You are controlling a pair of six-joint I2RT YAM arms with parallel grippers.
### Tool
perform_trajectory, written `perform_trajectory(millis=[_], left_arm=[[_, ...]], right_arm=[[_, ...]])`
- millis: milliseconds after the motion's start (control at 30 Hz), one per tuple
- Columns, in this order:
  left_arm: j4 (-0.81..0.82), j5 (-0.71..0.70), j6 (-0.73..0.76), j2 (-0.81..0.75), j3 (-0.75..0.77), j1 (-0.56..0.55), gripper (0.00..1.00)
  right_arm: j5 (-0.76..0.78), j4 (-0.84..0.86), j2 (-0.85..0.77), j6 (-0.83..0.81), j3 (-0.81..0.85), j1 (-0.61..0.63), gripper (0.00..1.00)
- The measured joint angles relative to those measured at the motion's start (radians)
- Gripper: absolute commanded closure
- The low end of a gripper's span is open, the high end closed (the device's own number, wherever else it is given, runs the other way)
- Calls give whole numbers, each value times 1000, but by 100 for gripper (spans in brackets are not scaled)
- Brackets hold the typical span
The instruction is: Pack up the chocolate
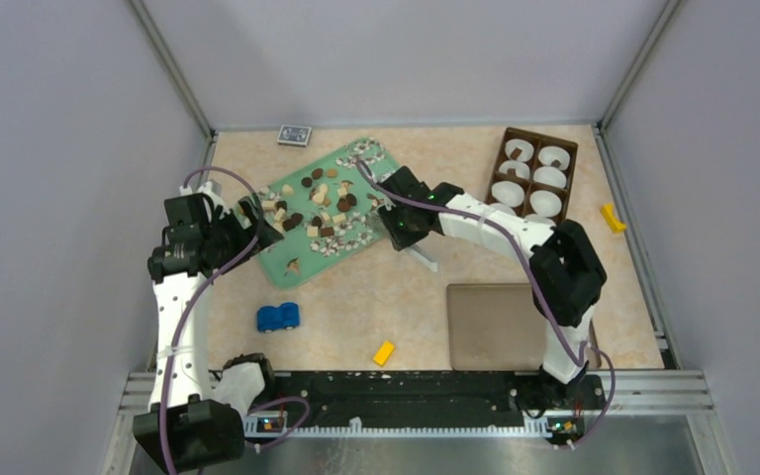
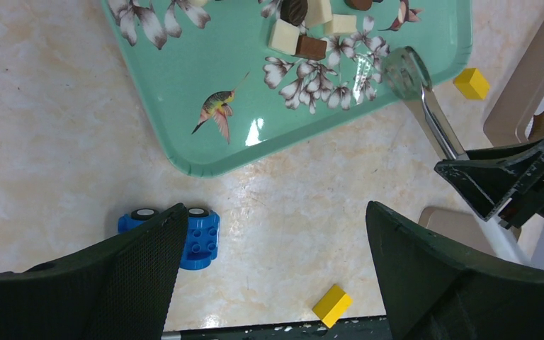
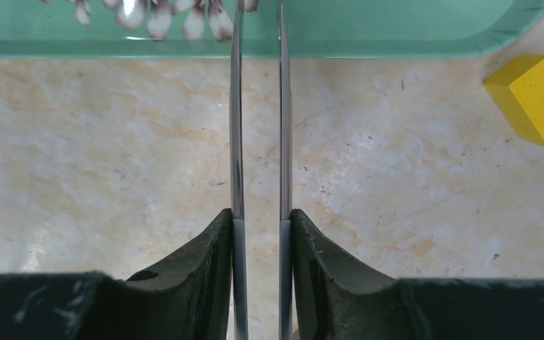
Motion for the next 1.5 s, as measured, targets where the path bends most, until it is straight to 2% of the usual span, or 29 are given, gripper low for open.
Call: perform_trajectory(millis=[400,900,1267,1400,1500], left_arm=[[-3,-3,0,-2,-6,0,1],[-3,-4,0,-2,-6,0,1],[-3,-8,1,-2,-6,0,1],[-3,-8,1,-2,-6,0,1],[-3,-8,1,-2,-6,0,1]], right_arm=[[101,-27,105,-43,140,23,65],[153,-100,295,-67,367,63,64],[173,-148,426,-69,539,63,59],[173,-165,447,-75,571,63,61],[174,-167,465,-78,603,63,68]])
